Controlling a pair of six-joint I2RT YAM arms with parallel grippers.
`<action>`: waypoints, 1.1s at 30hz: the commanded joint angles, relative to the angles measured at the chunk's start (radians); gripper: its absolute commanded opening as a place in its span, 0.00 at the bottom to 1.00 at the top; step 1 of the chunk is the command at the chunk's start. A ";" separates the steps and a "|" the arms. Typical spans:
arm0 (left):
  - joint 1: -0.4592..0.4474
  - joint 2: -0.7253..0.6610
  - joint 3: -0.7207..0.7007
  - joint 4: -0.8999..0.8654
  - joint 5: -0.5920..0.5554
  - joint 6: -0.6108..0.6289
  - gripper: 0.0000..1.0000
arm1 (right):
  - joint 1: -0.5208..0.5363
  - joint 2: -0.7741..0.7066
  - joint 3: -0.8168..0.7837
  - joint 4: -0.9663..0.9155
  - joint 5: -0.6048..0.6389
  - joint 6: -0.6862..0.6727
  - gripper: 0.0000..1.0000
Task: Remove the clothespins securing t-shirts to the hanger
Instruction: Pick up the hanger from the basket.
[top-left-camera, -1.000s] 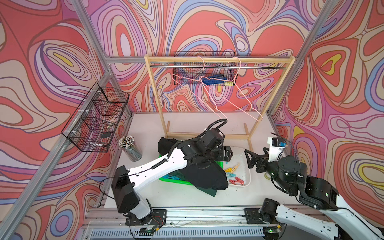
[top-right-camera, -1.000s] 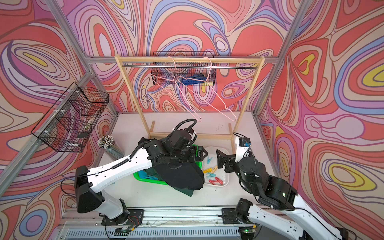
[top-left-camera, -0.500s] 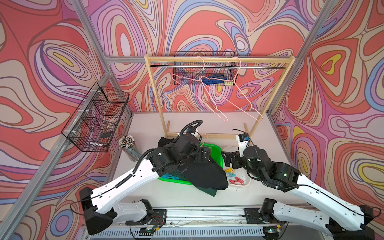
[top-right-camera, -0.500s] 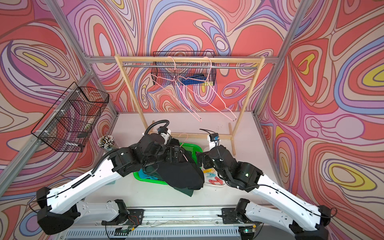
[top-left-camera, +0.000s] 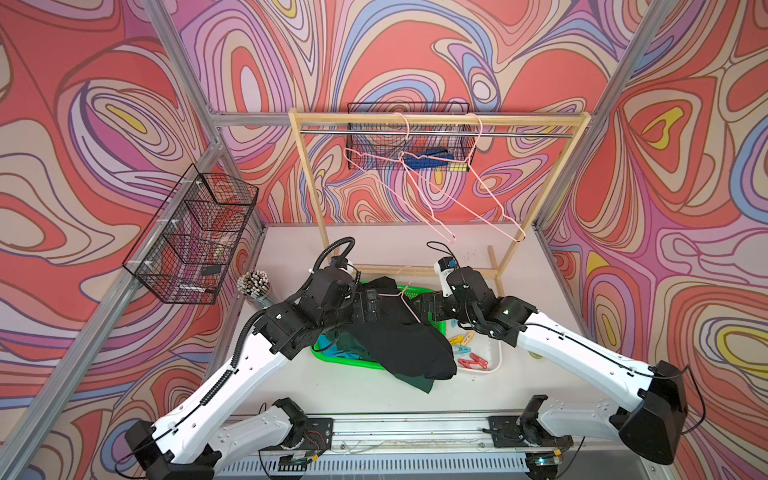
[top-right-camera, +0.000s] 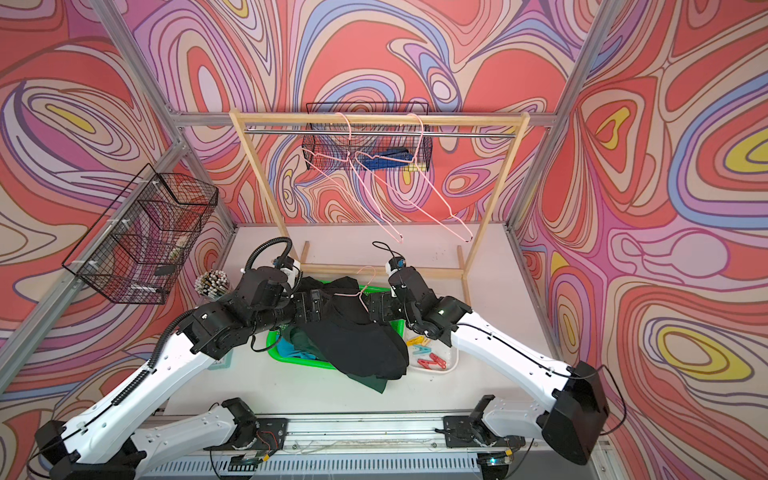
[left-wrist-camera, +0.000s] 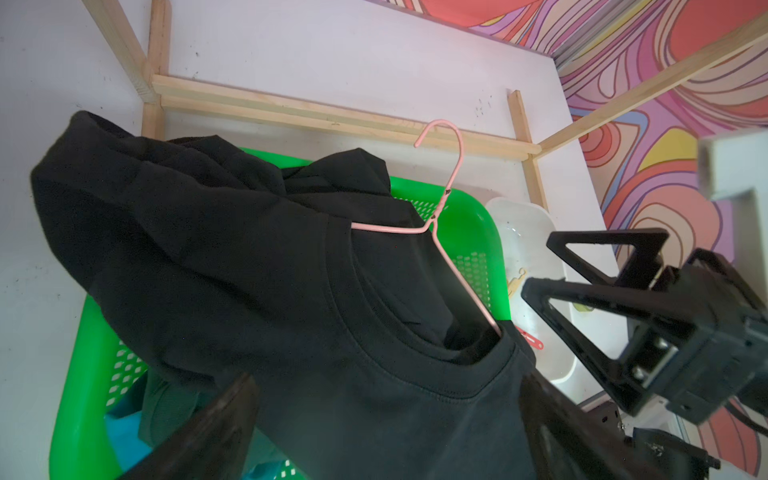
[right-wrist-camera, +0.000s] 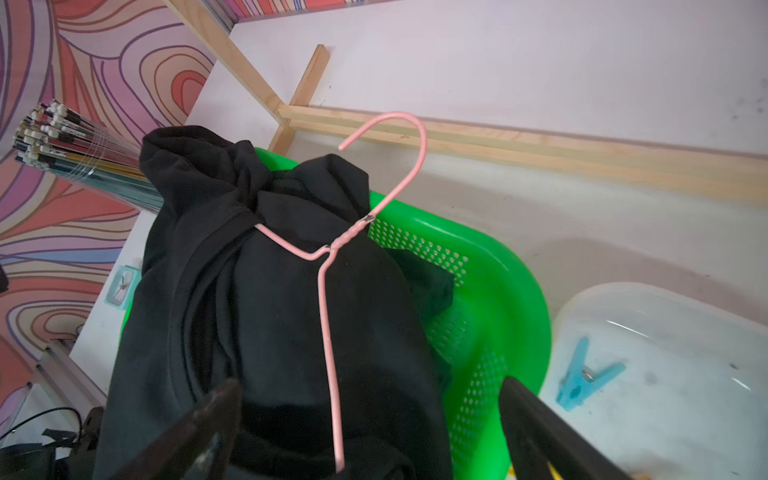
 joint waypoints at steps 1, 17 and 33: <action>0.027 -0.013 -0.009 -0.070 0.034 0.048 1.00 | -0.027 0.041 0.020 0.114 -0.118 0.013 0.94; 0.034 -0.082 -0.085 -0.008 0.140 0.016 0.99 | -0.105 0.213 -0.007 0.412 -0.284 0.127 0.67; 0.033 -0.104 -0.087 -0.004 0.157 0.012 0.99 | -0.109 0.223 -0.026 0.481 -0.238 0.189 0.52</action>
